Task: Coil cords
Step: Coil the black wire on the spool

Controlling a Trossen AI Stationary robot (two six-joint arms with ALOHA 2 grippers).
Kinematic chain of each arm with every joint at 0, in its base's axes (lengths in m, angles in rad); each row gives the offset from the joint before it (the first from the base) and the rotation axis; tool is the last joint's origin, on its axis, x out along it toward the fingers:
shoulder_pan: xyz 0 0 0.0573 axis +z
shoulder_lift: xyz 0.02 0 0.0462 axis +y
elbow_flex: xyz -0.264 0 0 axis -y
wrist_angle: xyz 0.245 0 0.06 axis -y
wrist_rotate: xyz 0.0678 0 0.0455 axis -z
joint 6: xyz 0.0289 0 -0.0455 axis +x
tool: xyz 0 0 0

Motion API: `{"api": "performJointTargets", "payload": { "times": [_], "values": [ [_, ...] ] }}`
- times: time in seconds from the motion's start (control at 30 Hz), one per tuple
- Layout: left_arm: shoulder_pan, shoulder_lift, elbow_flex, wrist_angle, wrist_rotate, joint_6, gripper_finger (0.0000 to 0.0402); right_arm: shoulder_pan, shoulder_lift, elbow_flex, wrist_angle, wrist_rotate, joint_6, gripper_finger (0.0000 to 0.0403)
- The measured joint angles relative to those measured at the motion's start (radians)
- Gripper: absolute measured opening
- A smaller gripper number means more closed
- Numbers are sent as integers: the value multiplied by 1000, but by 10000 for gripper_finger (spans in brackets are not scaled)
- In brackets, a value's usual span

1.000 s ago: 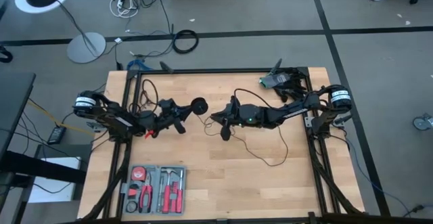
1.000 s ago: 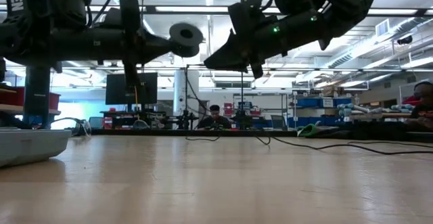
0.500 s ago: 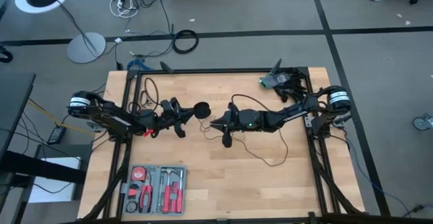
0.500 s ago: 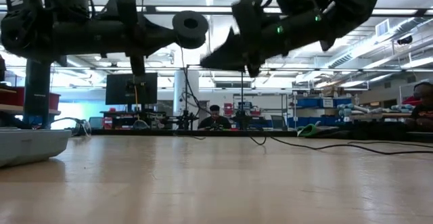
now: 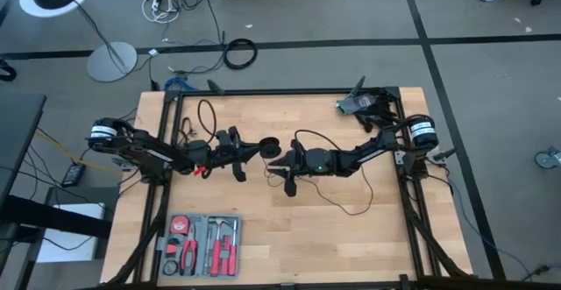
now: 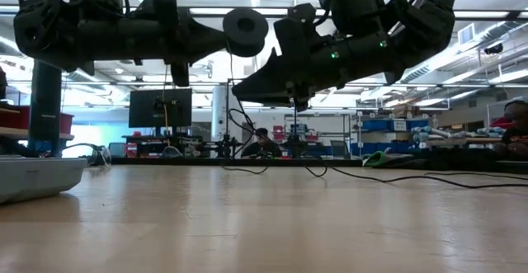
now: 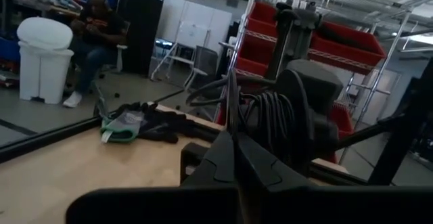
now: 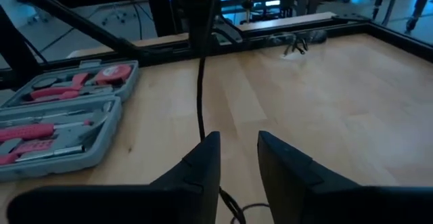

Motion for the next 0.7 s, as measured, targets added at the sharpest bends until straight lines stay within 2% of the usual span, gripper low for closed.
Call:
{"api": "performJointTargets", "payload": {
  "times": [0.3, 0.7],
  "values": [
    [0, 0, 0, 5, -1, 0, 0, 0, 0, 0, -107, -5, 17, 99],
    [0, 0, -1, -88, -29, 0, 0, 1, 0, 0, -106, -18, 53, 87]
  ]
}}
